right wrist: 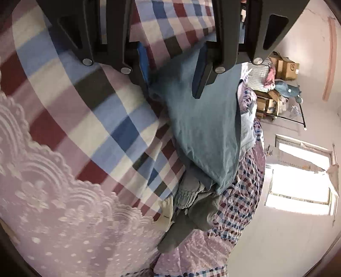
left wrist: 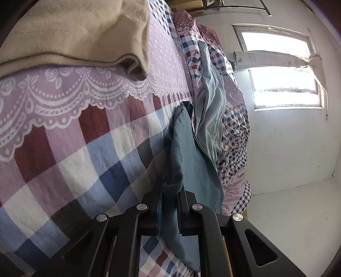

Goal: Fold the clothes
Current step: 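Pinch the folded teal shirt edge with the left gripper while the right gripper pinches beside it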

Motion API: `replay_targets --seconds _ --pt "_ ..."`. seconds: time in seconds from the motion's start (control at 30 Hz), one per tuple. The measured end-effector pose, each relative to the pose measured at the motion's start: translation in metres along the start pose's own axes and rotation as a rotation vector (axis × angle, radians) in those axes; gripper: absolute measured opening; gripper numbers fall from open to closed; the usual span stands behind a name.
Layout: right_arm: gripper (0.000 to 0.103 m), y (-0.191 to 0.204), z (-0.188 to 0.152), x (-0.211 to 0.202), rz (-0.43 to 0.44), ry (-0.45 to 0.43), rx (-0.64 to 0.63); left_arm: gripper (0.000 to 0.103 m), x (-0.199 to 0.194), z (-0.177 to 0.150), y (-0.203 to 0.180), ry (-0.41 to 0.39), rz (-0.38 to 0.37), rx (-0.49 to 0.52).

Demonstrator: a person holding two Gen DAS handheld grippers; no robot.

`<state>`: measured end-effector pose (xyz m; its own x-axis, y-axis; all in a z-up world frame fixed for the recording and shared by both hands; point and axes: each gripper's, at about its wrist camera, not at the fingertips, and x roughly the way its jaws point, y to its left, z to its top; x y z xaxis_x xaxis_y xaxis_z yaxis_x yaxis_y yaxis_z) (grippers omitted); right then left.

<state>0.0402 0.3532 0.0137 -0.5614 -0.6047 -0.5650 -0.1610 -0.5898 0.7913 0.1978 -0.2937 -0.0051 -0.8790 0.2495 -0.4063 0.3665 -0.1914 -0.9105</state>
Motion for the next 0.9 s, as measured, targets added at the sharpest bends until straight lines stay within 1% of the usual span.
replay_targets --seconds 0.03,0.07,0.1,0.13,0.17,0.23,0.43,0.57,0.73,0.83,0.9 --pt "0.039 0.001 0.000 0.001 -0.010 -0.003 -0.009 0.009 0.000 0.000 -0.001 0.000 -0.001 0.002" --pt "0.036 0.003 0.000 0.002 -0.020 -0.007 -0.019 0.009 0.000 0.001 -0.001 -0.001 -0.002 0.003" --pt "0.024 0.004 -0.001 0.002 -0.032 -0.010 -0.026 0.009 0.000 0.001 -0.002 -0.001 -0.003 0.005" --pt "0.013 0.004 -0.001 0.002 -0.048 -0.011 -0.030 0.008 -0.001 0.002 -0.002 -0.002 -0.005 0.007" --pt "0.009 0.003 -0.001 0.001 -0.060 -0.011 -0.031 0.008 -0.002 0.003 -0.002 -0.003 -0.007 0.009" --pt "0.007 0.003 -0.003 0.000 -0.064 -0.017 -0.037 0.007 -0.004 0.004 -0.003 -0.006 -0.013 0.007" --pt "0.005 0.018 -0.016 -0.021 -0.092 -0.080 -0.091 0.006 -0.013 0.005 -0.007 -0.009 -0.035 0.017" --pt "0.005 0.034 -0.028 -0.040 -0.099 -0.127 -0.157 0.005 -0.026 0.005 -0.011 -0.008 -0.042 0.042" --pt "0.005 0.031 -0.053 -0.062 -0.100 -0.133 -0.127 0.005 -0.043 0.002 -0.010 -0.002 -0.045 0.046" --pt "0.005 0.029 -0.068 -0.078 -0.095 -0.137 -0.114 0.005 -0.056 -0.005 -0.005 0.004 -0.039 0.042" --pt "0.005 0.026 -0.077 -0.092 -0.087 -0.144 -0.102 0.005 -0.067 -0.009 -0.003 0.003 -0.051 0.038"
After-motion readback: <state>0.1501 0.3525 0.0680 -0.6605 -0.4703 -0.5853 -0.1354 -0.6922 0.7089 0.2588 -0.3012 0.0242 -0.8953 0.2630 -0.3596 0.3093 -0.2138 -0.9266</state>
